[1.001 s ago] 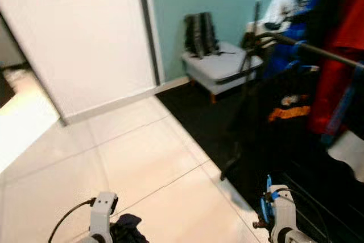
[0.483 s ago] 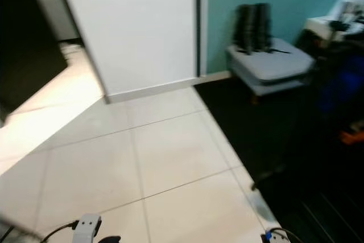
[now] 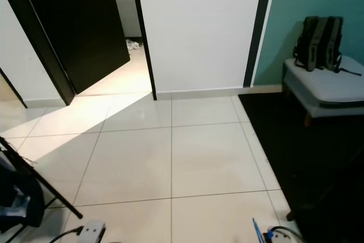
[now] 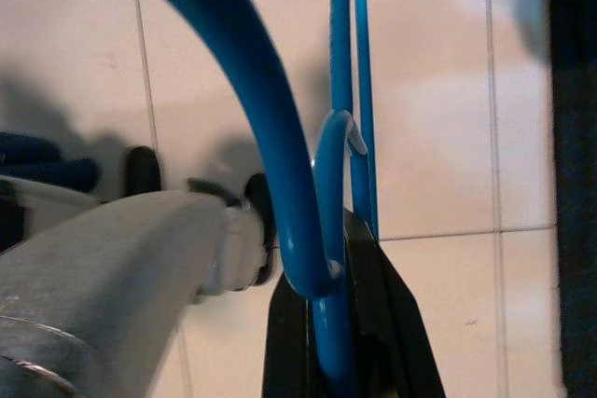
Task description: Hang hanger
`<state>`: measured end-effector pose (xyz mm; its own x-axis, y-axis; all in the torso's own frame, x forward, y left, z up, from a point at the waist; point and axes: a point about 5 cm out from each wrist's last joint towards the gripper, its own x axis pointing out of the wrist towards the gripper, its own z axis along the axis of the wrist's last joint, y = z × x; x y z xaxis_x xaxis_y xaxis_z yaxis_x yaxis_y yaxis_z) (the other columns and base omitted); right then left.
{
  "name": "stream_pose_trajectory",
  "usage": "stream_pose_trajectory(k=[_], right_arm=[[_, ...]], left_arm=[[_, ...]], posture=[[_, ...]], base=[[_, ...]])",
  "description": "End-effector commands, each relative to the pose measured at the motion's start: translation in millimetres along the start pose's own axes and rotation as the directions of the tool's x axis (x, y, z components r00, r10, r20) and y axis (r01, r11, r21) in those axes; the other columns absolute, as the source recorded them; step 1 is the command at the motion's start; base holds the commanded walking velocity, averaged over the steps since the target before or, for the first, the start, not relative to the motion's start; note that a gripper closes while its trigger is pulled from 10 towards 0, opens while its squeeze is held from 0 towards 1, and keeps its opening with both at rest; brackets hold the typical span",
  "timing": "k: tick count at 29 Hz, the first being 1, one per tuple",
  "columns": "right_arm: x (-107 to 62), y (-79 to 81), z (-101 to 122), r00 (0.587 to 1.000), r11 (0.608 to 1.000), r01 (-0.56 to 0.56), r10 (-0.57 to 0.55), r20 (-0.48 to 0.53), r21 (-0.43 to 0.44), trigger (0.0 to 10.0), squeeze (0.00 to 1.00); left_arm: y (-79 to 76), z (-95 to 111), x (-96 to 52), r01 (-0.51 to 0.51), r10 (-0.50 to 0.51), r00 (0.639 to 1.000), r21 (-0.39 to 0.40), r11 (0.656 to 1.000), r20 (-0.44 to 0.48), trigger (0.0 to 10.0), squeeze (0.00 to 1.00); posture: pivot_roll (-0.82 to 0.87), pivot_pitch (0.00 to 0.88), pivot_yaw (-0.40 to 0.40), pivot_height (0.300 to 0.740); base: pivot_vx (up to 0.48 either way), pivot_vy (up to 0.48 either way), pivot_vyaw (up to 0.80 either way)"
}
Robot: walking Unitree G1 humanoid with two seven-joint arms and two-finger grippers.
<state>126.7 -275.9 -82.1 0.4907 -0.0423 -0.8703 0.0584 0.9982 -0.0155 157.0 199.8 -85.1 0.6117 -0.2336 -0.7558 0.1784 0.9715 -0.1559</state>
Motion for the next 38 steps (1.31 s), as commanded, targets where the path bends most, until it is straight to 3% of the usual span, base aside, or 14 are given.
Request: stream_pose_trajectory(k=[1, 5, 9, 12, 17, 23, 27, 30, 31, 32, 33, 34, 37, 38], right_arm=[[3.0, 2.1, 19.6, 0.997, 1.0, -0.004, 0.004, 0.076, 0.0, 10.0, 0.0], [3.0, -3.5, 48.1, 0.985, 1.0, 0.005, 0.0, 0.17, -0.028, 10.0, 0.0], [2.3, -5.5, 62.5, 0.977, 0.998, 0.011, 0.001, 0.215, -0.058, 10.0, 0.0], [-2.9, -15.3, 92.8, 0.948, 0.997, 0.033, -0.008, 0.317, -0.074, 10.0, 0.0], [-9.4, -23.3, 114.7, 0.918, 0.996, 0.039, -0.003, 0.397, -0.083, 10.0, 0.0], [-23.5, -28.6, 155.9, 0.832, 0.998, -0.019, 0.052, 0.553, -0.066, 10.0, 0.0], [-40.7, -27.8, 192.0, 0.733, 0.993, -0.061, 0.11, 0.671, -0.096, 10.0, 0.0], [-42.3, -27.7, 194.7, 0.725, 0.993, -0.063, 0.115, 0.679, -0.1, 10.0, 0.0], [-48.7, -25.7, 205.0, 0.692, 0.991, -0.068, 0.131, 0.71, -0.117, 10.0, 0.0], [-63.8, -19.2, 225.1, 0.617, 0.982, -0.089, 0.187, 0.764, -0.169, 10.0, 0.0], [-63.8, -19.2, 225.1, 0.617, 0.982, -0.089, 0.187, 0.764, -0.169, 10.0, 0.0], [-70.4, -15.7, 232.5, 0.587, 0.976, -0.097, 0.214, 0.781, -0.195, 10.0, 0.0], [-82.1, -9.2, 244.8, 0.536, 0.965, -0.114, 0.259, 0.803, -0.236, 10.0, 0.0], [-89.8, -2.6, 252.1, 0.502, 0.954, -0.128, 0.299, 0.812, -0.272, 10.0, 0.0]], left_arm=[[7.6, 2.9, -4.0, 0.013, -0.014, 1.0, 0.048, 0.999, 0.022, 10.0, 0.0], [7.5, 18.5, -3.5, 0.067, -0.08, 0.992, 0.13, 0.989, 0.094, 10.0, 0.0], [8.1, 26.5, -3.3, 0.083, -0.103, 0.986, 0.149, 0.985, 0.13, 10.0, 0.0], [11.9, 46.1, -3.9, 0.088, -0.125, 0.968, 0.171, 0.981, 0.219, 10.0, 0.0], [15.8, 61.8, -5.5, 0.088, -0.137, 0.945, 0.174, 0.981, 0.296, 10.0, 0.0], [24.7, 80.3, -12.3, 0.08, -0.139, 0.899, 0.155, 0.985, 0.416, 10.0, 0.0], [6.0, 126.9, 5.9, 0.068, -0.119, 0.872, 0.123, 0.99, 0.475, 10.0, 0.0], [3.8, 131.0, 7.3, 0.069, -0.119, 0.869, 0.121, 0.99, 0.479, 10.0, 0.0], [-8.6, 163.5, 7.7, 0.064, -0.146, 0.818, 0.164, 0.984, 0.556, 10.0, 0.0], [-23.6, 221.2, -8.7, 0.054, -0.199, 0.687, 0.224, 0.973, 0.699, 10.0, 0.0], [-23.6, 221.2, -8.7, 0.054, -0.199, 0.687, 0.224, 0.973, 0.699, 10.0, 0.0], [-25.8, 236.5, -17.0, 0.045, -0.211, 0.644, 0.239, 0.97, 0.736, 10.0, 0.0], [-22.9, 248.8, -28.2, 0.026, -0.217, 0.601, 0.252, 0.967, 0.769, 10.0, 0.0], [-24.2, 254.8, -33.6, 0.022, -0.223, 0.577, 0.258, 0.966, 0.786, 10.0, 0.0]], posture=[[-0.08, 0.0, -0.001, 0.74], [-0.07, 0.0, 0.004, 0.74], [-0.07, 0.0, 0.006, 0.74], [-0.08, 0.0, 0.014, 0.74], [-0.08, 0.0, 0.013, 0.74], [-0.06, 0.0, 0.011, 0.74], [-0.05, 0.0, 0.01, 0.74], [-0.05, 0.0, 0.01, 0.74], [-0.05, 0.0, 0.014, 0.74], [-0.05, 0.0, 0.014, 0.74], [-0.05, 0.0, 0.014, 0.74], [-0.05, 0.0, 0.014, 0.74], [-0.04, 0.0, 0.014, 0.74], [-0.05, 0.0, 0.018, 0.74]], base=[[0.0, 0.0, 0.78], [0.0, 0.0, 0.78], [0.0, 0.0, 0.78], [0.0, 0.0, 0.78], [0.0, 0.0, 0.78], [0.0, 0.0, 0.78], [0.0, 0.0, 0.77], [0.0, 0.0, 0.77], [0.0, 0.0, 0.78], [0.0, 0.0, 0.77], [0.0, 0.0, 0.77], [0.0, 0.0, 0.77], [0.0, 0.0, 0.77], [0.0, 0.0, 0.77]])
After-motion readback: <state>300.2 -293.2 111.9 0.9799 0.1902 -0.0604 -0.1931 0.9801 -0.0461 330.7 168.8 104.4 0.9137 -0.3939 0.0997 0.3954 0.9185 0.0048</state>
